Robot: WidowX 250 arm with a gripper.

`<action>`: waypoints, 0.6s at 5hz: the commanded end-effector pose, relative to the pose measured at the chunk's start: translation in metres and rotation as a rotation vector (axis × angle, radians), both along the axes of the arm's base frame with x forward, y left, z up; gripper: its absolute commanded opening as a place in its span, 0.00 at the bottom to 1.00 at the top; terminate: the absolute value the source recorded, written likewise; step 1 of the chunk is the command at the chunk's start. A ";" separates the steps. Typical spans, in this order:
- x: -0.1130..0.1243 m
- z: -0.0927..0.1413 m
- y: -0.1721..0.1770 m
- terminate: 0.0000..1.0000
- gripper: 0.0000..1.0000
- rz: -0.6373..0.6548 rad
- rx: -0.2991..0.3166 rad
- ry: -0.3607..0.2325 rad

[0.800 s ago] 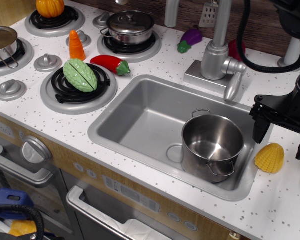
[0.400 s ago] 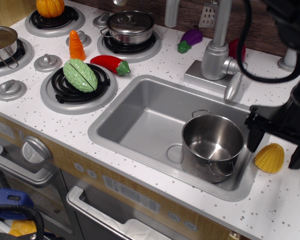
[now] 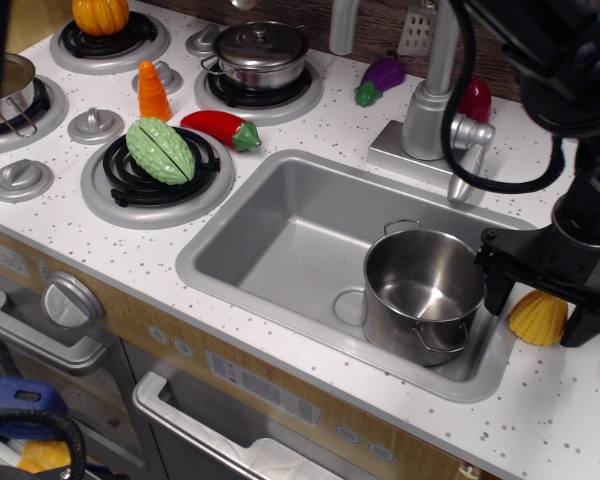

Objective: Put corn in pot which is in sink

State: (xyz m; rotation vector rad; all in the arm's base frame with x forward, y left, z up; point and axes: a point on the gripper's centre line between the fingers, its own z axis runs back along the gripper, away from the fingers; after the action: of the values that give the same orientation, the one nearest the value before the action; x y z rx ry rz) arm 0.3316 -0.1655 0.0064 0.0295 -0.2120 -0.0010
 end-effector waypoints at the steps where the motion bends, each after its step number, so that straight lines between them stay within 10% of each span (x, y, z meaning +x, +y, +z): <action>1: 0.007 0.011 0.002 0.00 0.00 0.008 -0.024 -0.040; 3: 0.007 0.034 0.035 0.00 0.00 -0.077 0.043 0.010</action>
State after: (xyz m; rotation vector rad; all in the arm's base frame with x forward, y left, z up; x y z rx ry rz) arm 0.3323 -0.1124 0.0151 0.1208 -0.1324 -0.1123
